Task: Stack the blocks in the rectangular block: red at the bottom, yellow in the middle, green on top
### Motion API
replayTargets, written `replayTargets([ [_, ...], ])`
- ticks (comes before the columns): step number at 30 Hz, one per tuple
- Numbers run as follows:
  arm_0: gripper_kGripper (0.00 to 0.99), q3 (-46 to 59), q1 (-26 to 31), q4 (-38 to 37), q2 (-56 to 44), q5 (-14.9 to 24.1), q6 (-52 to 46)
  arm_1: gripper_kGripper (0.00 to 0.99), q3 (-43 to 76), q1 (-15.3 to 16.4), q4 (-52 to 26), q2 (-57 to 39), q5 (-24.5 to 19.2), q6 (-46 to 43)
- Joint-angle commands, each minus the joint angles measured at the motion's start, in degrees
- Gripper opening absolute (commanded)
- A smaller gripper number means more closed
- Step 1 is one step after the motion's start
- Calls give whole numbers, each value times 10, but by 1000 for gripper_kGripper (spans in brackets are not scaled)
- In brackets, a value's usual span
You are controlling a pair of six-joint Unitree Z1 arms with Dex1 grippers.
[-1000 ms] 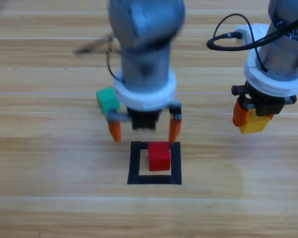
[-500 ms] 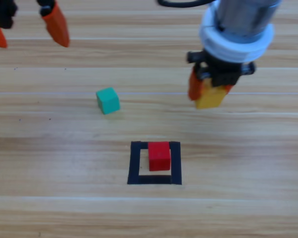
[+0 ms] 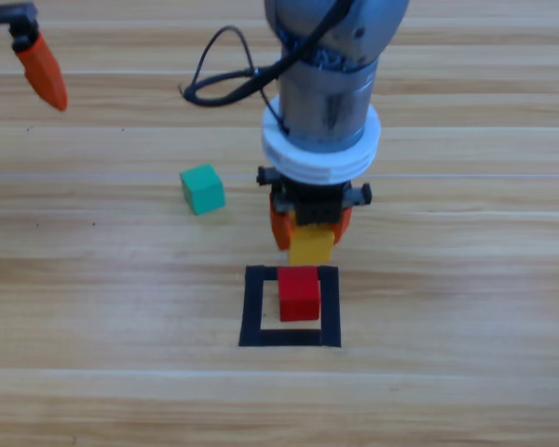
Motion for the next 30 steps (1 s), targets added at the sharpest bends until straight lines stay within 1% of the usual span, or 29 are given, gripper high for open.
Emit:
replayTargets([
  [1,990,61,12,-39,20,-17,3,80,-21,24,6,60,11,10],
  [14,990,104,11,-71,28,-27,-5,80,-28,25,7,79,9,23],
  [27,990,116,6,-82,26,-24,-18,80,-19,25,8,78,10,47],
  [30,990,120,3,-86,27,-23,-21,92,-18,25,8,83,11,47],
])
